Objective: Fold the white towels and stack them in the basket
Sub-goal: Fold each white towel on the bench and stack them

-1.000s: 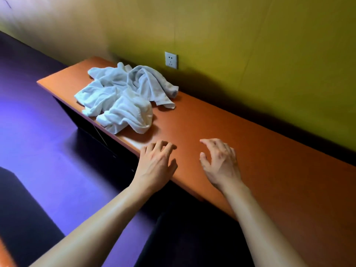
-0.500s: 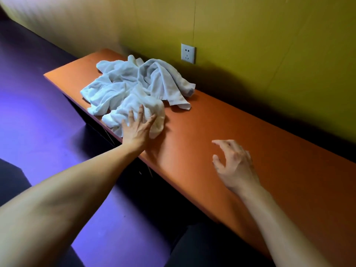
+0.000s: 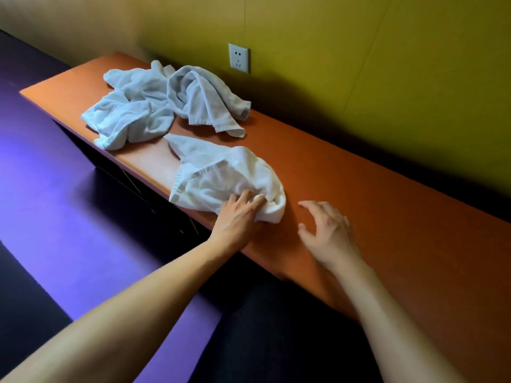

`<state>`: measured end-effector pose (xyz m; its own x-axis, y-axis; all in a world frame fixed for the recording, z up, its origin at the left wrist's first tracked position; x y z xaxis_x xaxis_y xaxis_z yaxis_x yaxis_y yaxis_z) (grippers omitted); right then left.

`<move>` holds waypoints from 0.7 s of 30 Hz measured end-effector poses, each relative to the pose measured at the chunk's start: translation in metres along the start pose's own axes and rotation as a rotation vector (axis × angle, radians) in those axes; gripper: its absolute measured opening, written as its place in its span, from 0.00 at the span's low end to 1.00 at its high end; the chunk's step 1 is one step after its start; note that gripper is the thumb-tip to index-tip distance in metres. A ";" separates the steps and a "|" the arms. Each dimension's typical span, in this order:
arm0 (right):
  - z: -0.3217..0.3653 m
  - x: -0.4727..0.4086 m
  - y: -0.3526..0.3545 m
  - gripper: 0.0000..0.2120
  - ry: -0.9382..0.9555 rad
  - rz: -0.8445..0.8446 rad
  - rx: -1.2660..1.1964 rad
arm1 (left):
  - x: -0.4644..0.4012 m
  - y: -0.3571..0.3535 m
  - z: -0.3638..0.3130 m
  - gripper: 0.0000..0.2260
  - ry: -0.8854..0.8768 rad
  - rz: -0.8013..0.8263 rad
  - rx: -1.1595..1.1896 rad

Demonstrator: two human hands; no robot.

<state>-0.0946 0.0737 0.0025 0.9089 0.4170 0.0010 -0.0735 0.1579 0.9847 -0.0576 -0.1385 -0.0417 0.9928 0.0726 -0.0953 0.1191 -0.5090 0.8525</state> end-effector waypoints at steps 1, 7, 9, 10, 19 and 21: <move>-0.005 0.006 0.001 0.24 -0.001 0.014 0.011 | 0.001 -0.004 -0.012 0.23 -0.025 0.001 0.037; -0.033 0.028 0.011 0.28 -0.074 -0.002 -0.003 | 0.006 -0.008 -0.075 0.25 -0.137 0.010 0.156; -0.040 0.032 0.015 0.26 -0.095 -0.038 -0.037 | 0.007 -0.003 -0.087 0.23 -0.195 0.044 0.182; -0.044 0.034 0.017 0.25 -0.090 -0.053 -0.044 | 0.008 0.001 -0.091 0.22 -0.234 0.065 0.168; -0.075 0.063 0.067 0.13 -0.011 -0.273 -0.145 | 0.003 0.062 -0.122 0.16 -0.376 0.036 0.150; -0.080 0.067 0.087 0.15 -0.003 -0.212 -0.206 | 0.001 0.079 -0.137 0.15 -0.362 0.021 0.181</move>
<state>-0.0726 0.1871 0.0739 0.9139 0.3529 -0.2007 0.0370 0.4199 0.9068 -0.0491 -0.0609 0.0965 0.9317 -0.2302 -0.2811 0.0666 -0.6523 0.7551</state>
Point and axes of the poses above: each hand's wrist, its own x-axis away from the middle knuckle, its own y-axis out of the back of the hand, z = x × y, the point moved 1 cm from there along -x, towards the middle knuckle, and after that the axes turned 15 degrees about x, right-handed, at the moved point
